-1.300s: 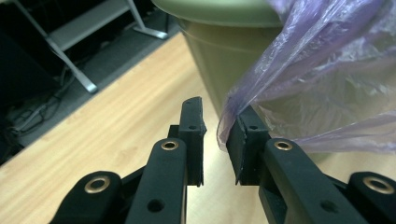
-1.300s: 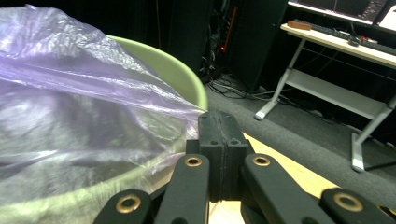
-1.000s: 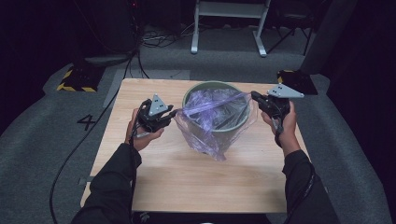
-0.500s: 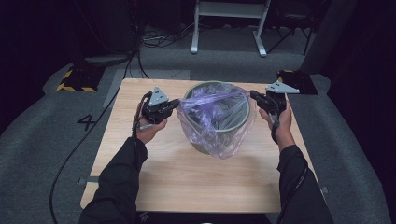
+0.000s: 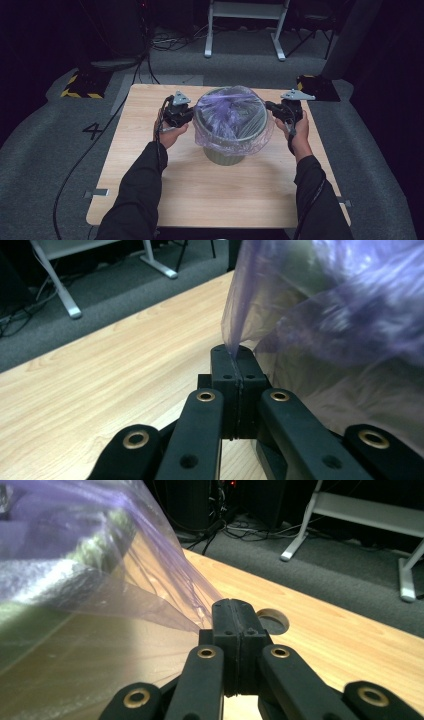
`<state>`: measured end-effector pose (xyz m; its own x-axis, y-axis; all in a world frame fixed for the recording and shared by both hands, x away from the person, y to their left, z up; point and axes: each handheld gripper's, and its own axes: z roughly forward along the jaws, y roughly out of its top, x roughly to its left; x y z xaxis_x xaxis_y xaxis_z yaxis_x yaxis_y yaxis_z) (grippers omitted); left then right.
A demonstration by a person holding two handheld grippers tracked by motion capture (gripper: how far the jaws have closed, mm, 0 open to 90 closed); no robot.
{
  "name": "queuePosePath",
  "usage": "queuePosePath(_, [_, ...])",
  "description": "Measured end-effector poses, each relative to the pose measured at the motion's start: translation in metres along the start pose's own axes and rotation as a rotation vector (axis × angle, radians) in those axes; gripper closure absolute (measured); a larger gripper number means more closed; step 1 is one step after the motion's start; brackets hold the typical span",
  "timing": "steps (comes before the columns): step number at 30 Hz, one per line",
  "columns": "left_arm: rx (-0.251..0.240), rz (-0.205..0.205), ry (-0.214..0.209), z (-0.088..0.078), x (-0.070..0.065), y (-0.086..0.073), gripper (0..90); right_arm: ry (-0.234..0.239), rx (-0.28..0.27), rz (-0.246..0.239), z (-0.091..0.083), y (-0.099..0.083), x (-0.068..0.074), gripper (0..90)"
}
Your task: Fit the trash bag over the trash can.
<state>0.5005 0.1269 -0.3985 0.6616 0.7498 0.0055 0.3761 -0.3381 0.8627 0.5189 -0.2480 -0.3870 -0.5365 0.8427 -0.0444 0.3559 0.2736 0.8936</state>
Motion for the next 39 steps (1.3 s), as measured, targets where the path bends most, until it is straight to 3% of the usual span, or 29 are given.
queuePosePath(7, [0.042,-0.034,0.0,0.011,0.001,0.003,89.4,0.03,0.047,0.005,0.009,-0.005,0.005,90.0])
queuePosePath(18, [0.109,-0.06,0.008,0.024,0.007,-0.005,89.5,-0.005,-0.006,0.013,0.009,-0.002,0.006,88.6])
queuePosePath(22, [0.12,-0.066,0.002,0.027,0.009,-0.007,89.5,-0.004,0.005,0.015,0.011,0.002,0.005,89.2])
queuePosePath(25, [0.152,-0.065,0.016,0.029,0.01,-0.008,89.6,-0.013,0.019,0.01,0.012,0.007,0.006,89.3])
queuePosePath(31, [0.211,-0.082,-0.007,0.037,0.009,-0.012,89.6,-0.028,0.03,0.023,0.016,0.013,0.006,89.1])
queuePosePath(36, [0.249,-0.088,-0.043,0.039,0.011,-0.015,89.5,-0.014,0.065,0.027,0.021,0.013,0.007,89.1])
queuePosePath(39, [0.279,-0.075,-0.049,0.039,0.012,-0.019,89.5,-0.011,0.136,0.041,0.026,0.009,0.004,89.1])
